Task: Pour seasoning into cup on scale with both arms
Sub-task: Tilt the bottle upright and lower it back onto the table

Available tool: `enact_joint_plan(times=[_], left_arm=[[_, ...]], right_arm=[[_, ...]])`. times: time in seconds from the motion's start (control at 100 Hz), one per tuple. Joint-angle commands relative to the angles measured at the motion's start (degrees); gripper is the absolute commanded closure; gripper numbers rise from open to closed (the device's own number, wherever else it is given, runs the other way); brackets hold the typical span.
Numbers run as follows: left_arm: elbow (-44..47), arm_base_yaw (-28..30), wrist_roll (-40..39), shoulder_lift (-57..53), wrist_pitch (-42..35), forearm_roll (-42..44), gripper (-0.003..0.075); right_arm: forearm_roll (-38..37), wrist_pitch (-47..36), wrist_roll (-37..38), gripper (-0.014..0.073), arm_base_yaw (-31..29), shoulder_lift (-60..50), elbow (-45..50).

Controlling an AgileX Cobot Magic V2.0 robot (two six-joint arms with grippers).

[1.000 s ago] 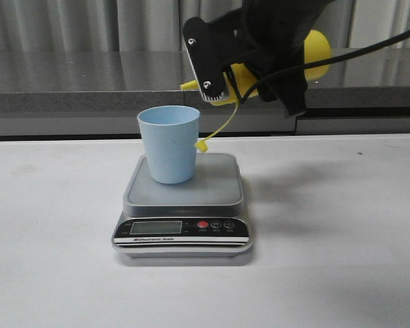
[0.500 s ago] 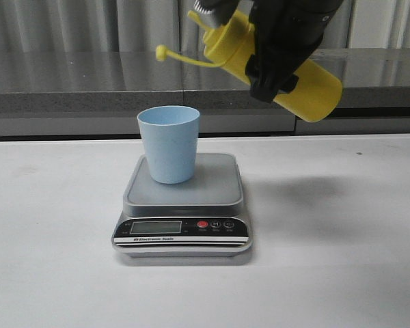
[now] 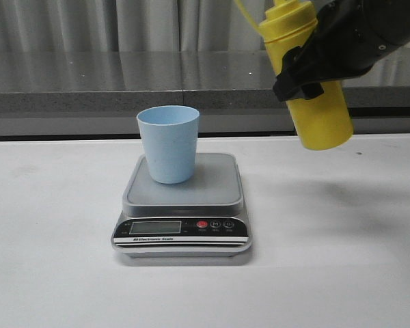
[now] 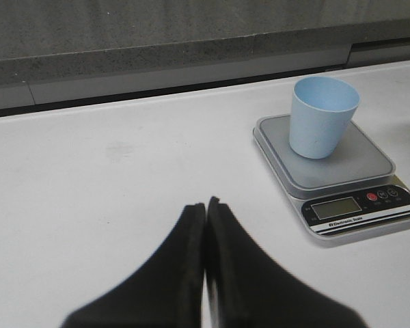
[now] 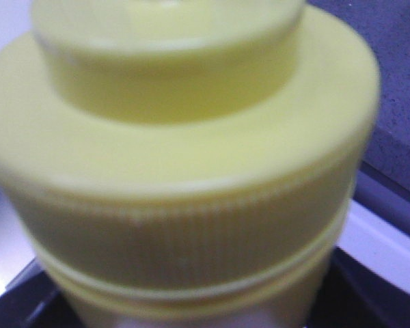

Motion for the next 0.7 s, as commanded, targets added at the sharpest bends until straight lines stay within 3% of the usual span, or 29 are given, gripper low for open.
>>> enact_joint_plan(times=[0.0, 0.18, 0.69], left_arm=[[-1.44, 0.05, -0.58, 0.47, -4.31, -0.62, 0.0741], [-1.44, 0.05, -0.58, 0.47, -4.31, -0.62, 0.0741], [-1.44, 0.05, -0.58, 0.47, -4.31, -0.62, 0.0741]], right_arm=[[6.57, -14.34, -0.83, 0.0653, -1.88, -2.65, 2.20], [12.79, -28.32, -0.83, 0.0653, -3.95, -0.16, 7.23], [13.70, -39.45, 3.42, 0.0653, -3.95, 10.93, 7.76]])
